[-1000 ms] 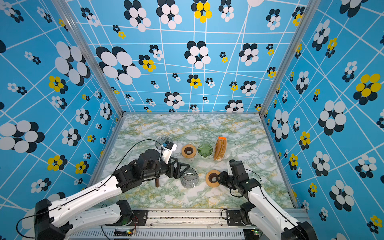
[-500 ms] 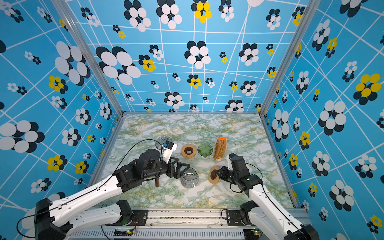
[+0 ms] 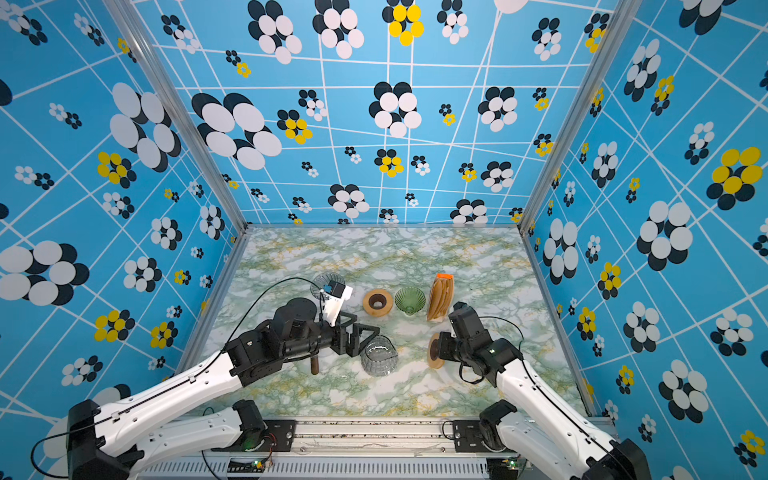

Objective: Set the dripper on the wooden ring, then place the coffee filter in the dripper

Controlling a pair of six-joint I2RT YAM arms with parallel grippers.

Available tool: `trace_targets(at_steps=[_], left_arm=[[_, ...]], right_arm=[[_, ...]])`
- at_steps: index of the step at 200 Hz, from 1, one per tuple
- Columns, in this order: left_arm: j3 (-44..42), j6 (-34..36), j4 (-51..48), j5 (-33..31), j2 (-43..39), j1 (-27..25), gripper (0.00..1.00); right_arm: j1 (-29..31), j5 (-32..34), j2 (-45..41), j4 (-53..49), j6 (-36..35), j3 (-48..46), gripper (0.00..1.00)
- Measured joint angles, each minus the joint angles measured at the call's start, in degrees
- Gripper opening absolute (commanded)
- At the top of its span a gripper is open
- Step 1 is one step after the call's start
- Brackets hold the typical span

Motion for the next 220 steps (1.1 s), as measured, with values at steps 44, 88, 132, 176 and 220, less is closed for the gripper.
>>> trace_targets(at_steps=[44,88,132,176,220], left_arm=[[-1.0,0.0,0.3,0.0,-0.7,0.0,0.99],[-1.0,0.0,0.3,0.0,-1.0,0.0,0.99],[-1.1,0.0,0.4,0.0,-1.0,0.0,0.99],[-1.6,-0.5,0.6,0.0,-1.0,0.0,0.99],[-1.6,-0.9,1.5,0.0,-0.9,0.0,0.99]], right_arm=[[3.1,5.5,2.0,-2.8,-1.6,3.6,0.16],[6.5,9.8,5.5,-4.7,-3.0,5.9,0.18],[7.6,11.5,7.0,-5.3,-3.8,6.0,0.19],[7.8,11.8,8.0,-5.3,-4.1,6.0,0.21],[8.2,12.0,8.7,-5.3,-4.1,6.1,0.24]])
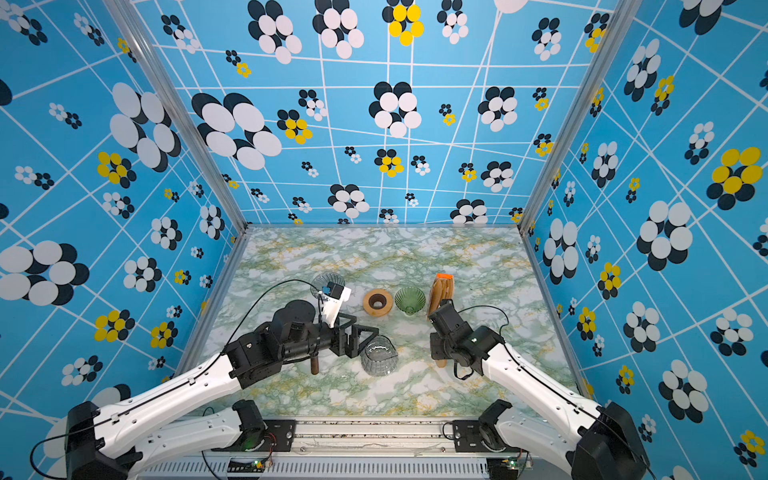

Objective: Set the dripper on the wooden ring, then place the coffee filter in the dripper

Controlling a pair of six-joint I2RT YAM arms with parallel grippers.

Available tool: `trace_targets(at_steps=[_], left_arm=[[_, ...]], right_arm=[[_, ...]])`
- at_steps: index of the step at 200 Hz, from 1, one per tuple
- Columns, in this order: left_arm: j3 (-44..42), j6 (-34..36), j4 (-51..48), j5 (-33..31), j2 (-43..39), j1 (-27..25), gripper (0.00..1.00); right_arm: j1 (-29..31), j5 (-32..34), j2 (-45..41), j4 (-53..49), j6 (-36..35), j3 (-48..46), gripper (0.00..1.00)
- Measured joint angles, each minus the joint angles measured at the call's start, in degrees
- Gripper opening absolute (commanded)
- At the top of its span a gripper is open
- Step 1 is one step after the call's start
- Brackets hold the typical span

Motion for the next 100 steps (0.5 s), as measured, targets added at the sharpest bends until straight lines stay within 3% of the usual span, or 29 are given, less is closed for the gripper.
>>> trace_targets(at_steps=[39,100], left_arm=[[0.0,-0.2,0.4,0.0,0.5,0.0,0.99],[0.0,-0.2,0.4,0.0,0.7,0.0,0.99]], right_arm=[[0.0,0.1,1.0,0.2,0.0,0.2,0.26],[0.0,0.2,1.5,0.3,-0.2,0.3,0.17]])
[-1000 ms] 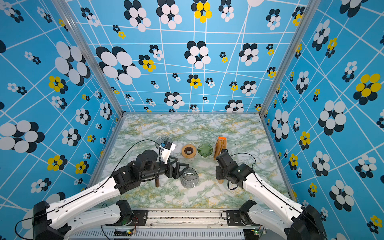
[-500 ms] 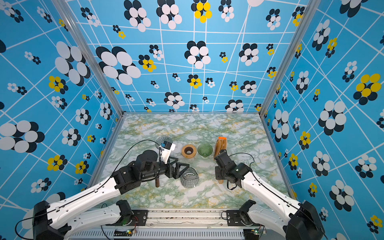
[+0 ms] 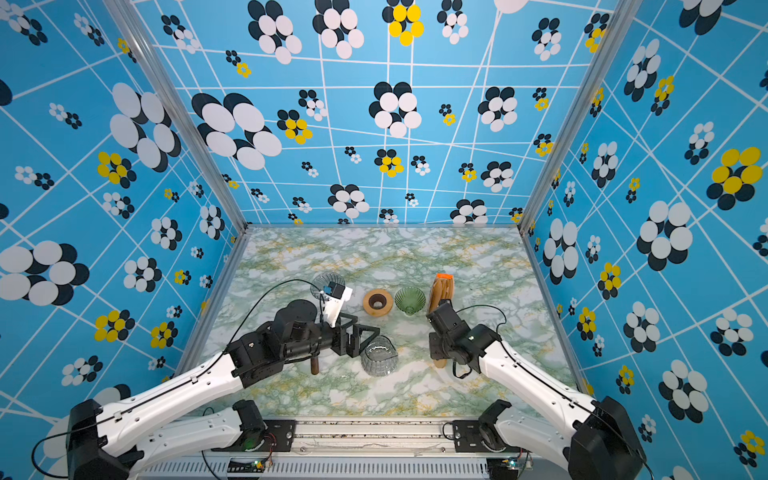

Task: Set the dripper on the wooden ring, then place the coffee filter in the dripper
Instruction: 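Lift the wooden stand and carry it toward the left gripper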

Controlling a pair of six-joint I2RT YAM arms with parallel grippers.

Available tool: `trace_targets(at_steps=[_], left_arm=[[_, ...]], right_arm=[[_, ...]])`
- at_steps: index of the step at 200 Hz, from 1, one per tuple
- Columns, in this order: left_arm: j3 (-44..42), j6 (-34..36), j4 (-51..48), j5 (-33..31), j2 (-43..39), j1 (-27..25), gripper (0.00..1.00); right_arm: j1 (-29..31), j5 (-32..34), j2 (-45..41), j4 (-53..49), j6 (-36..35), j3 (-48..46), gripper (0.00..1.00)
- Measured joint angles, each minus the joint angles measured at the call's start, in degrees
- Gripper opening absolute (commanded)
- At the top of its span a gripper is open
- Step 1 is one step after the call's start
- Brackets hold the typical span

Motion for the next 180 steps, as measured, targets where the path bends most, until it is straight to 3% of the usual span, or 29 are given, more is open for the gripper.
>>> trace_targets(at_steps=[96,142,180], left_arm=[[0.0,-1.6,-0.1,0.5,-2.2,1.4,0.99],[-1.7,-5.0,-0.3,1.7,-4.6,4.1,0.99],[-3.4,-8.9,-1.8,2.6,-4.9,4.5,0.99]], right_arm=[[-0.1,-2.5,-8.1,1.4,2.2,4.7,0.14],[-1.8,-10.7,-11.3,5.0,5.0,7.0,0.14],[-3.1,-22.9,-12.9,14.5,9.5,4.3,0.13]])
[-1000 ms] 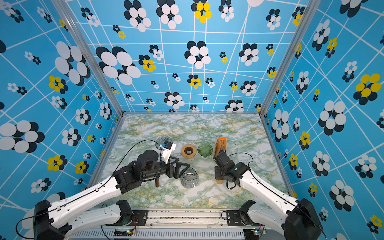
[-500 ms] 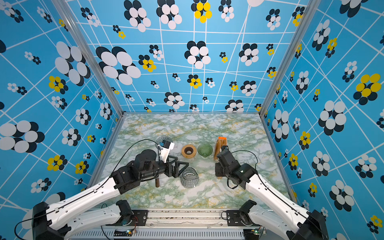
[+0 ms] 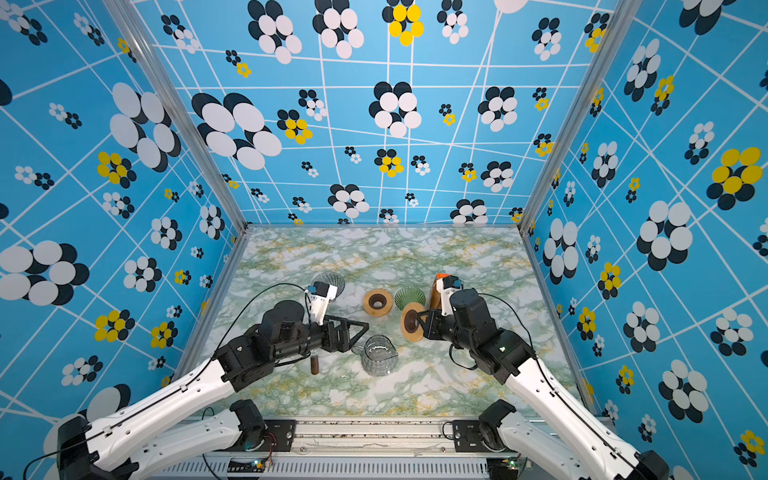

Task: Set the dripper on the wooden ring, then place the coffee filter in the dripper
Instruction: 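Lift the wooden stand and carry it toward the left gripper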

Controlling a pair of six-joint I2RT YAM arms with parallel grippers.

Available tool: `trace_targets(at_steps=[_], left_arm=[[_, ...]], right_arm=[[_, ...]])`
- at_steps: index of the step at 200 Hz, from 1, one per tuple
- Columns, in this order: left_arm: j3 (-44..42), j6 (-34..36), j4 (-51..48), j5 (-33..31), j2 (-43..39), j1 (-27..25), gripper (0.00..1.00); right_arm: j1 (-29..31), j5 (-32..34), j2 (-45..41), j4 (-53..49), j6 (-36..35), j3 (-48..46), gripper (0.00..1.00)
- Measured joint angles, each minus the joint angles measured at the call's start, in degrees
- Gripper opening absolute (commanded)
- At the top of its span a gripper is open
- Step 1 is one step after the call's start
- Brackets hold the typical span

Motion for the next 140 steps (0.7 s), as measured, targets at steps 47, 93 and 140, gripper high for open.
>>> trace_targets(at_steps=[47,93,140], left_arm=[[-1.6,-3.6,-1.4,0.9,-1.3,-0.1,0.99],[-5.1,-5.6,-0.5,0.3,-2.9,-0.7,0.99],[-6.4,-7.5,1.9,-1.1,-1.4,-2.1,0.99]], right_arm=[[-0.5,-11.8,0.4,13.0,6.1,-8.7,0.13],[-1.1,-17.5,1.2,22.9,11.6,-13.9,0.13],[-1.1,-20.5,2.3,30.4,16.2,-17.6,0.14]])
